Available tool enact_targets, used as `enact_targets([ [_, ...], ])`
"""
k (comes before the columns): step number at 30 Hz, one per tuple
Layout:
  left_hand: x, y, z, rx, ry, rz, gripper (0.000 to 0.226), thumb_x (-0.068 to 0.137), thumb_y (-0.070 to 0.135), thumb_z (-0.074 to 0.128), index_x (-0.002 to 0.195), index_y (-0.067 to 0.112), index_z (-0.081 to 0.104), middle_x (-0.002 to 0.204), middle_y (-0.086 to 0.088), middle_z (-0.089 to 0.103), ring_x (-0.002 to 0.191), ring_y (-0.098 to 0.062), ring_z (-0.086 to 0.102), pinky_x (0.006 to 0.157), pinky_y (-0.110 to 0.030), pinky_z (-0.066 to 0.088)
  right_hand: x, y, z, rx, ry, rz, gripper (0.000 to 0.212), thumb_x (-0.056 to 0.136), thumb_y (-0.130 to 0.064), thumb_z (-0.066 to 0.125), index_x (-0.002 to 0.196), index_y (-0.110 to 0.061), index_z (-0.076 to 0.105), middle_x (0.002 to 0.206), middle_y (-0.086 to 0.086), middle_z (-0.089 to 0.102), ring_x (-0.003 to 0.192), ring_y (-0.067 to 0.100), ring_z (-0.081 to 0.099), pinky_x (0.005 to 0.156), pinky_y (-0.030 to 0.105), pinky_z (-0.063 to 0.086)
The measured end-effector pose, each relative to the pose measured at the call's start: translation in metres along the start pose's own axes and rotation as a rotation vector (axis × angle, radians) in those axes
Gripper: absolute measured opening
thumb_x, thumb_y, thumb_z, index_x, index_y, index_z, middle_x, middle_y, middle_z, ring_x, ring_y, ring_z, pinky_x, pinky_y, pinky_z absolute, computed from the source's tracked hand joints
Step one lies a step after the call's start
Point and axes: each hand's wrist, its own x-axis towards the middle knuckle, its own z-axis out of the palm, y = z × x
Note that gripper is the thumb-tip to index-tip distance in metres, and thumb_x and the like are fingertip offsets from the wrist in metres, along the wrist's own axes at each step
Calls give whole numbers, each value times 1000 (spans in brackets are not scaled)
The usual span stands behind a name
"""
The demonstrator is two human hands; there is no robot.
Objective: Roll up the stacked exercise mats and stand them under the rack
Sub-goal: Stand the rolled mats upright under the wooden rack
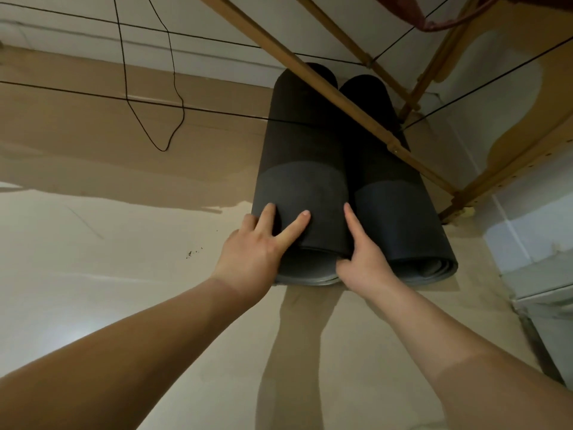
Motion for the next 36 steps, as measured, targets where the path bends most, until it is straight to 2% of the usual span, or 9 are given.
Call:
enact_targets([
  [4, 8, 2, 3, -105, 20, -51, 77, 106, 25, 57, 165, 41, 10, 170, -10, 26, 126, -33, 44, 97, -43, 53, 7, -6, -1, -162, 99, -19, 110, 88, -3, 70, 164, -47, 4, 160, 0, 32, 135, 27, 50, 103, 42, 55],
  [8, -4, -8, 13, -244, 95, -50, 73, 98, 22, 68, 162, 30, 36, 164, -10, 41, 125, -34, 51, 96, -47, 56, -1, -5, 6, -377, 169, -276, 105, 89, -19, 73, 159, -58, 4, 168, -5, 12, 148, 28, 33, 100, 42, 54],
  [12, -8, -16, 16, -399, 8, -263, 76, 100, 25, 59, 165, 37, 21, 155, -9, 44, 130, -33, 50, 101, -45, 52, -3, 2, 12, -402, 179, -286, 95, 94, -18, 63, 158, -60, 7, 172, -4, 7, 153, 30, 27, 98, 44, 55],
  [17, -7, -13, 20, -509, -5, -241, 70, 107, 22, 50, 166, 39, 16, 142, -3, 57, 110, -30, 55, 95, -44, 52, 0, 8, 16, -372, 162, -280, 106, 96, 4, 55, 158, -61, 0, 175, 2, 0, 149, 34, 37, 103, 45, 54],
  [23, 6, -13, 19, -538, -32, -267, 72, 106, 22, 53, 165, 43, 18, 138, -2, 55, 111, -29, 51, 97, -42, 49, 9, -2, 3, -419, 135, -210, 103, 96, -6, 60, 159, -59, -2, 175, 2, 4, 145, 30, 44, 93, 48, 59],
  [26, 2, -18, 10, -616, -60, -292, 73, 103, 22, 60, 165, 38, 25, 145, 0, 53, 122, -26, 53, 105, -38, 47, 1, -8, 3, -409, 184, -167, 89, 95, -14, 59, 162, -51, 12, 173, -3, 16, 146, 24, 41, 93, 46, 58],
  [31, -14, -21, -1, -533, -35, -257, 62, 103, 24, 60, 161, 28, 38, 143, -1, 55, 123, -28, 57, 100, -38, 50, -14, 10, -2, -212, 311, -155, 69, 94, -15, 68, 157, -28, 43, 152, -3, 46, 123, 23, 59, 92, 43, 57],
  [34, -13, -19, -5, -527, -50, -265, 65, 101, 23, 61, 161, 28, 36, 145, -1, 54, 124, -27, 56, 99, -38, 51, -23, 17, -4, -262, 336, -233, 65, 94, -14, 71, 154, -23, 48, 148, -3, 48, 126, 22, 58, 93, 42, 58],
  [36, -12, -17, -9, -532, -57, -280, 66, 100, 21, 62, 160, 29, 36, 142, -1, 56, 122, -26, 57, 96, -37, 51, -28, 8, -3, -367, 386, -321, 62, 94, -17, 70, 152, -23, 50, 140, -4, 49, 119, 19, 58, 84, 41, 60],
])
